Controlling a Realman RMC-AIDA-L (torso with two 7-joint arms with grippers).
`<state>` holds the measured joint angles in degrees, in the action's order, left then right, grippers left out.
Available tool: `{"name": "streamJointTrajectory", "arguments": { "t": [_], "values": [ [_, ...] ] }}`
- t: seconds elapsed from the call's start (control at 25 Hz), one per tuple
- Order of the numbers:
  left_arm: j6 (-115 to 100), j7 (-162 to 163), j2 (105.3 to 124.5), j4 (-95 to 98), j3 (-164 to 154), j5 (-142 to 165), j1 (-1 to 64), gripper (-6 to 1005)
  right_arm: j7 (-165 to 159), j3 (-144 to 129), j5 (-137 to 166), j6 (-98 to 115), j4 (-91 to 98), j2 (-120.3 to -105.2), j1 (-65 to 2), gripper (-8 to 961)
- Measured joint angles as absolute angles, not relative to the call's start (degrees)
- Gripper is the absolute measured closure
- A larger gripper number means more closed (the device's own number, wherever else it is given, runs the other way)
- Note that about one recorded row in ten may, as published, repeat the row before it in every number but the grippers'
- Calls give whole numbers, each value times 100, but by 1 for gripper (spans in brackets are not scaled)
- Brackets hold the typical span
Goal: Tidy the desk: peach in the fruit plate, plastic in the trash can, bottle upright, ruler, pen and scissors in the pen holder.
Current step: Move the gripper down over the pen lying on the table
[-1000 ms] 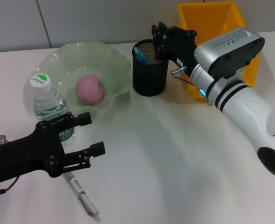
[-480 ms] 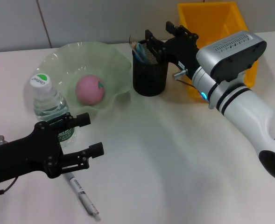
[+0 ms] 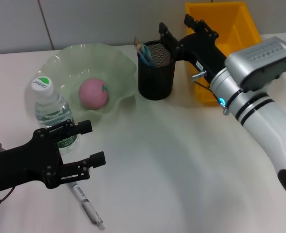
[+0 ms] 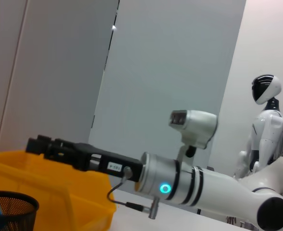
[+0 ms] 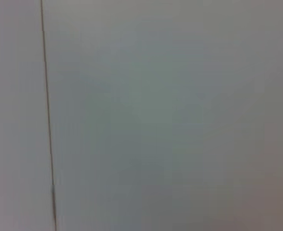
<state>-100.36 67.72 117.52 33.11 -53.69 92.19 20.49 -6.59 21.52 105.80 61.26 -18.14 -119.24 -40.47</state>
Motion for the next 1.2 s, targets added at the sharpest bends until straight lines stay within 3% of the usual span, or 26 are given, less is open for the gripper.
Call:
{"name": "streamJointTrajectory", "arguments": {
  "t": [0.16,0.4,0.84,1.2],
  "values": [
    [-10052,6771,11751,3345,-5371,9219,2047,165,-1131,2178,11025,6588,-1784,-11886,-3846,254],
    [-10065,6771,11737,3421,-5384,9240,2047,166,-3861,2136,12883,8075,-813,-11674,-3568,255],
    [-10361,6836,11770,4278,-5420,9935,2253,168,-6947,936,13921,10807,2266,-11584,-3496,256],
    [-10959,7015,11792,5487,-5457,11066,2735,170,-7860,-1036,13934,11014,3242,-11596,-3396,258]
  ]
}}
